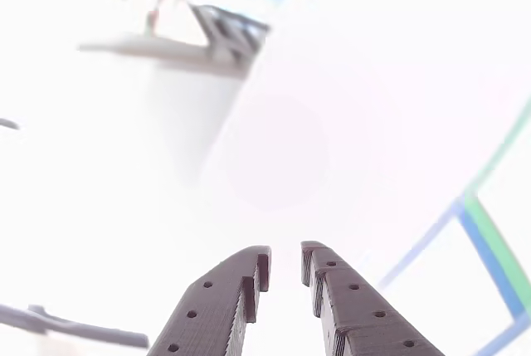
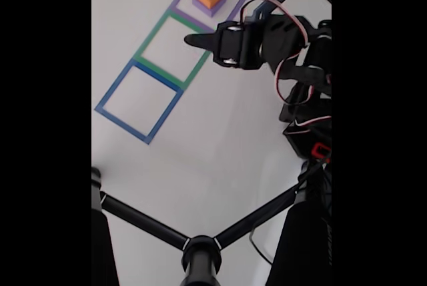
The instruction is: Tower of hanoi
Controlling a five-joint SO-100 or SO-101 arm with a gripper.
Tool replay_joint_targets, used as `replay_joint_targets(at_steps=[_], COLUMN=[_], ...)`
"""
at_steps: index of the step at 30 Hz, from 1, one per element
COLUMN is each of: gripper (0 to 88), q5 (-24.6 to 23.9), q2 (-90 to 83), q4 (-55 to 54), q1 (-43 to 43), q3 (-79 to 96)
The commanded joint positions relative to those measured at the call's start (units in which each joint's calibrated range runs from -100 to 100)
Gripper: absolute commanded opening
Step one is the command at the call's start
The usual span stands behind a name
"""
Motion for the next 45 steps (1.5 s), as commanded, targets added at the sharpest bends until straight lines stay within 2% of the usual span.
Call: replay_joint_targets(at_steps=[1,6,10,15,20,21,24,26,29,30,32,36,38,39,42,43,45], gripper=[0.0,0.0,0.0,0.0,0.0,0.0,0.0,0.0,0.0,0.0,0.0,0.0,0.0,0.0,0.0,0.0,0.0], q5=[0.9,1.6,11.6,32.4,51.1,52.5,61.3,69.7,83.6,90.7,100.2,113.5,123.3,126.4,128.2,125.9,124.2], q2=[-1.6,-0.5,4.1,7.0,9.4,10.2,11.7,11.4,10.0,9.2,8.6,8.6,8.8,9.1,9.4,9.4,9.1], q4=[-5.7,-6.8,-14.4,-19.9,-19.6,-19.6,-17.7,-16.8,-12.0,-9.4,-4.7,4.3,6.4,7.1,8.7,9.9,11.9], q1=[-2.0,-2.1,-2.4,-2.1,-1.3,-1.1,-0.2,0.3,1.8,2.6,4.6,8.6,9.7,10.2,11.9,13.0,14.8], q3=[-1.3,-1.7,-0.7,-1.7,-7.0,-8.5,-12.7,-13.7,-14.9,-15.4,-17.1,-21.3,-21.8,-22.1,-23.4,-24.5,-25.8])
